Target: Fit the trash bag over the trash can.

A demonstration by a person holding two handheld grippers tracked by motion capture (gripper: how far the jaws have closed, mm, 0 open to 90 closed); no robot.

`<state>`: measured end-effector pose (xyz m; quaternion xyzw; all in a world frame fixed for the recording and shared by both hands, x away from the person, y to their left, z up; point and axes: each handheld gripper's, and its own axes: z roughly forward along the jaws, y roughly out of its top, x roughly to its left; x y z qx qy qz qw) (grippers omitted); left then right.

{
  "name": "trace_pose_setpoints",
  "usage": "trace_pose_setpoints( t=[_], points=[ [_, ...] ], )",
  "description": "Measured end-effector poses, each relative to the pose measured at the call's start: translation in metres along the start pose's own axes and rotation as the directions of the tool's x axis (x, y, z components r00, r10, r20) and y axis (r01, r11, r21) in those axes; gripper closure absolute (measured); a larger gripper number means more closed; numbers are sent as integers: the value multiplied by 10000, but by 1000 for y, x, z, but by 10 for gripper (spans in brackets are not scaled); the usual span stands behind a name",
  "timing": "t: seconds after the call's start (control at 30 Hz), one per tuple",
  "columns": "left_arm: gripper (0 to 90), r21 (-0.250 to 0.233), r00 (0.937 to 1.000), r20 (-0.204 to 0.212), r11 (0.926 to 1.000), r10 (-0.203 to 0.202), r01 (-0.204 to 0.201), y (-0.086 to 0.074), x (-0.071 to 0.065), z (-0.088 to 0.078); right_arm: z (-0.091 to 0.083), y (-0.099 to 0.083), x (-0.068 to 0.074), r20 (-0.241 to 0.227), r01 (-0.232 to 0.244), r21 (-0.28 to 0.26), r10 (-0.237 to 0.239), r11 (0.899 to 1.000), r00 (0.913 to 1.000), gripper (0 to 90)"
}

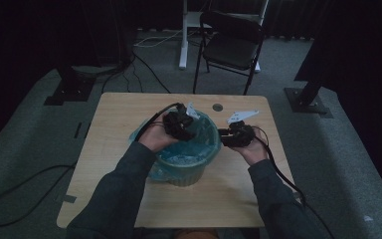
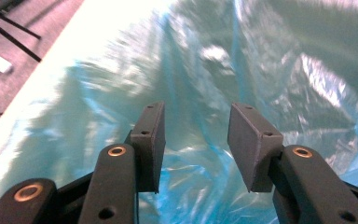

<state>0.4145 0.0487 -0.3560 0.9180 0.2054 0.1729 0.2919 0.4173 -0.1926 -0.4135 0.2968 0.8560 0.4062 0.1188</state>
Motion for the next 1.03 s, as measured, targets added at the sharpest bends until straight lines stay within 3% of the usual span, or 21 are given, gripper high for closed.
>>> trace_pose_setpoints(
  t=[0.17,0.3,0.53,0.63,0.83,0.93,1.03],
  points=[
    [565,-1100,9969,-528,9925,-586,525,-7,9,-23,-1,-1,-1,39,-22,-55,22,10000,10000,646],
    [565,-1995,9915,-724,9756,-1083,920,-15,15,-41,-2,-3,-2,40,-69,-85,69,9999,10000,646],
    [565,-2620,9805,-1078,9561,-1644,1315,-28,26,-60,-3,-3,-2,31,-80,-105,80,9999,10000,646],
    [565,-3062,9744,-1115,9396,-1950,1530,-35,28,-66,-3,-3,-2,36,-92,-105,92,9999,10000,646],
    [562,-3290,9643,-1309,9276,-2301,1767,-51,31,-70,-3,-4,-3,58,-97,-104,97,9999,9999,646],
    [562,-3580,9582,-1248,9124,-2573,1984,-60,33,-74,-4,-4,-4,77,-122,-125,123,9998,9999,644],
    [556,-3838,9466,-1306,8954,-2947,2258,-70,36,-79,-4,-4,-5,73,-116,-164,118,9998,9999,632]
  ],
)
